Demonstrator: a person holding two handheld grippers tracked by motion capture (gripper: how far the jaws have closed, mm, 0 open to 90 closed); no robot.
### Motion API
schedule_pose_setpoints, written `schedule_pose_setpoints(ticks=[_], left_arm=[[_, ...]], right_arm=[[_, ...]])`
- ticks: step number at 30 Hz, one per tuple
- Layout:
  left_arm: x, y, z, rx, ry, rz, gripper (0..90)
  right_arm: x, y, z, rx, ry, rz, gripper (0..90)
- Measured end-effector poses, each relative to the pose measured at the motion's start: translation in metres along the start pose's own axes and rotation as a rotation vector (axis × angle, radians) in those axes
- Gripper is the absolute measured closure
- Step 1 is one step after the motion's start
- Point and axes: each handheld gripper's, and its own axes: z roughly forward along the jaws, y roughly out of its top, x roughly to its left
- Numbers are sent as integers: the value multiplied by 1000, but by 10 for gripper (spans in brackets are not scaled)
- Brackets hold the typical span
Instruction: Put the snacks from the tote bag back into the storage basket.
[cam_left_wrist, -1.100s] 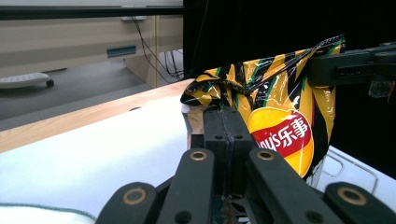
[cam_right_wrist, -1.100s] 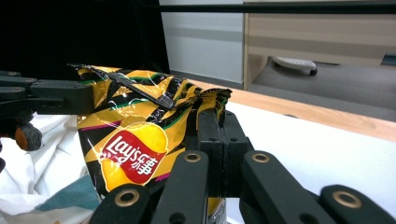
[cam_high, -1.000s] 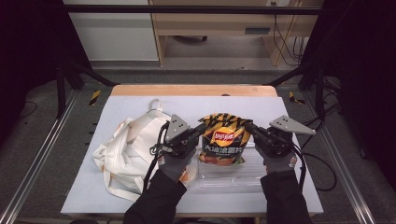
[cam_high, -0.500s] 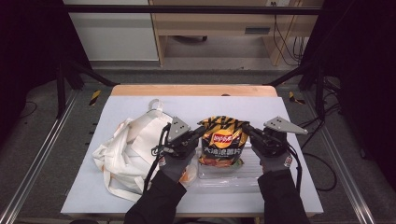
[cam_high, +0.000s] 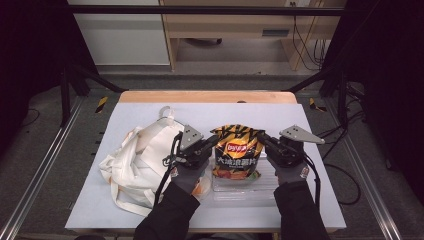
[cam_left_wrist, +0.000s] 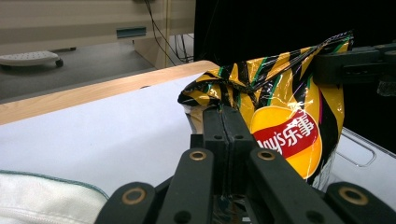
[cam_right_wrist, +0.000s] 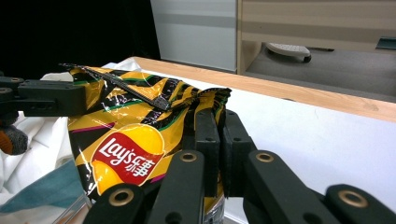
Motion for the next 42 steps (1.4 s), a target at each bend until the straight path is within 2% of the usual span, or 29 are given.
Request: schedule_pose_setpoints(ticks=[7, 11, 16, 23, 30, 35, 42], left_arm=[[2, 0, 2, -5, 9, -2, 873], [3, 1, 2, -13, 10, 1, 829], [6, 2, -3, -25, -10, 3, 712], [10, 7, -10, -1, -19, 16, 533], [17, 11, -26, 13, -25, 44, 422], [23, 13, -41, 28, 3, 89, 351], [40, 12, -64, 36, 9, 69, 314]], right_arm=[[-1, -1, 3, -6, -24, -4, 782], [0, -1, 4, -8, -29, -3, 735], [0, -2, 6, -1, -43, -16, 610], [-1, 0, 2, -38, -57, -28, 412], [0, 6, -9, -77, -44, -38, 301], [4, 10, -16, -92, -38, -56, 250], [4, 9, -22, -89, -48, -78, 203]])
